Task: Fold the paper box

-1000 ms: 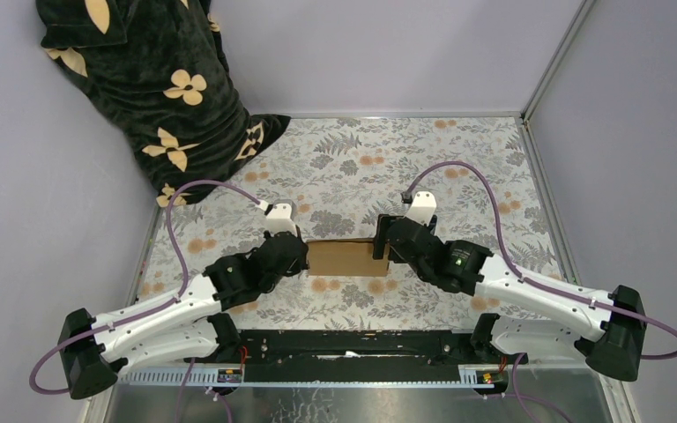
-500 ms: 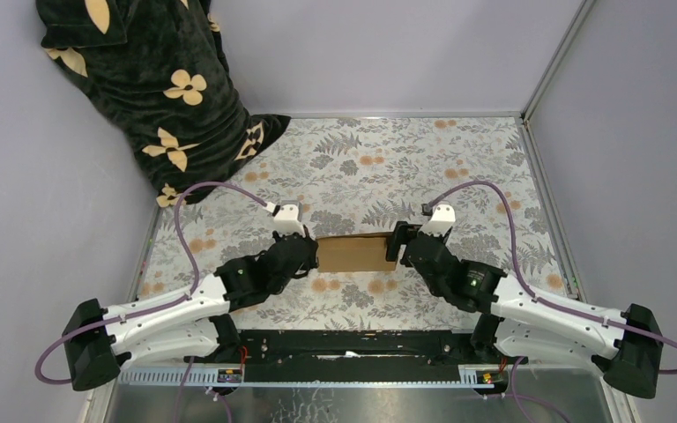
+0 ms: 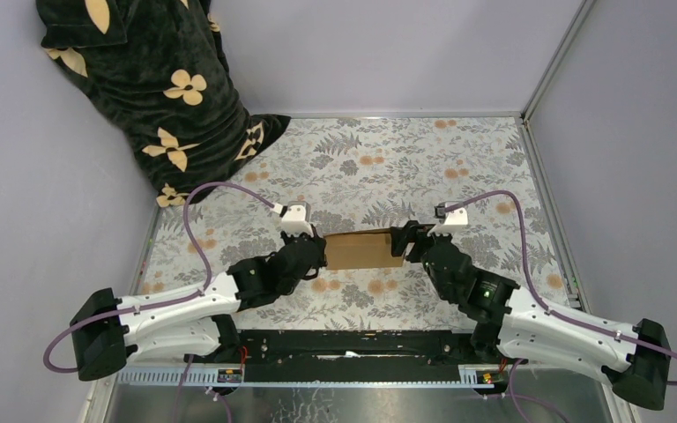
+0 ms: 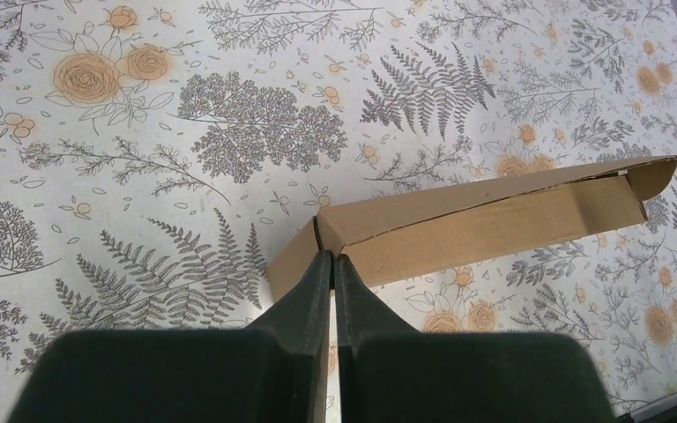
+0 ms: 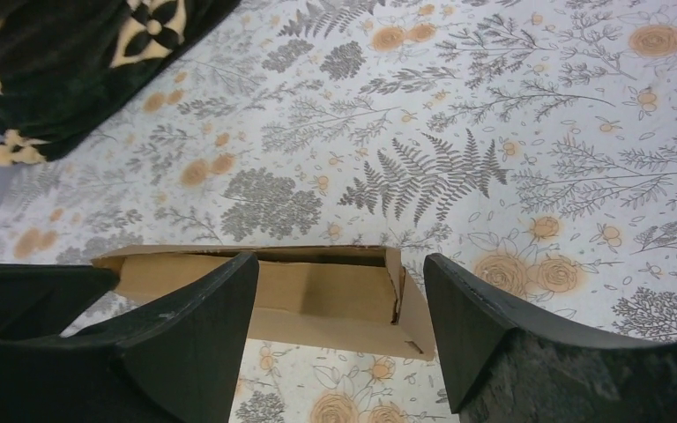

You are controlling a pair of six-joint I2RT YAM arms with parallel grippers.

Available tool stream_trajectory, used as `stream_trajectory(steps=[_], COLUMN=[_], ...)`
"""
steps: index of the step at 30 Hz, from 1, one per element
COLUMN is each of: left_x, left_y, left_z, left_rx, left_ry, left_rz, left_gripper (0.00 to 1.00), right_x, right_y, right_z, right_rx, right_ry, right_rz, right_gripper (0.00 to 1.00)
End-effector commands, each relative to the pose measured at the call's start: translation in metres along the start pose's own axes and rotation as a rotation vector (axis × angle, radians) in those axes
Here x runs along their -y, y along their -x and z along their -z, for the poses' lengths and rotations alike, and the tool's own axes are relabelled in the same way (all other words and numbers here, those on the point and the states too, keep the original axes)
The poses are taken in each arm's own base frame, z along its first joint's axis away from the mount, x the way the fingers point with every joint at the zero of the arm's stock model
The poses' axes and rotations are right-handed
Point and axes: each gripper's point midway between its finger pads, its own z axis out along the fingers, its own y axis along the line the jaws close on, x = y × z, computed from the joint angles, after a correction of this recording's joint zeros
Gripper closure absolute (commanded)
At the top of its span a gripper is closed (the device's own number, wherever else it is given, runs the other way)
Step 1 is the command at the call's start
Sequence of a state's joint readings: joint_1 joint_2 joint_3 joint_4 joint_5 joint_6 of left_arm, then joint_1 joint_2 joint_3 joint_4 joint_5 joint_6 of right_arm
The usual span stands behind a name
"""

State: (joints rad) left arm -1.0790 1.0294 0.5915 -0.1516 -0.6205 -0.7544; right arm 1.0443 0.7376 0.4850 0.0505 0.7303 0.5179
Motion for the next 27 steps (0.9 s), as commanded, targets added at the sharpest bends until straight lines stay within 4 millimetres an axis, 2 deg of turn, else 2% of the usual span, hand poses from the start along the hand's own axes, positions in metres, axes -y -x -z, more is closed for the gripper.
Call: stream_trajectory(steps=[1,8,16,20,27], left_x=[-0.046,-0.048,-0.049,-0.048,-0.048], left_y=[-0.067,-0.071,-0.071,-0.071,-0.076], left_z=[0.000,-0.004,-0.004,-0.005,-0.008], left_rx=[-0.209,-0.210,-0.210,-0.212,-0.221], left_ry=[0.130,0.135,0.137,0.137,0.138], left_rz=[-0.171,-0.185,-0.198,-0.204,-0.215], left_gripper=[0.94,0.94,0.94,0.94,0.94], right_x=[0.003,0.010,0.002,0.010,0.015], right_y=[0.017,0.013,0.032,0.040,0.033], right_z=[-0.011,-0.028,-0.019,-0.015,-0.046], right_rx=[0.053,0.063,0.137,0.168,0.043], right_ry=[-0.082,-0.193,-0.103,-0.130,-0.189], right_rz=[0.056,0.158,0.124,0.131,0.175], right_gripper=[0.23,0.20,0.22,0.21,0.20])
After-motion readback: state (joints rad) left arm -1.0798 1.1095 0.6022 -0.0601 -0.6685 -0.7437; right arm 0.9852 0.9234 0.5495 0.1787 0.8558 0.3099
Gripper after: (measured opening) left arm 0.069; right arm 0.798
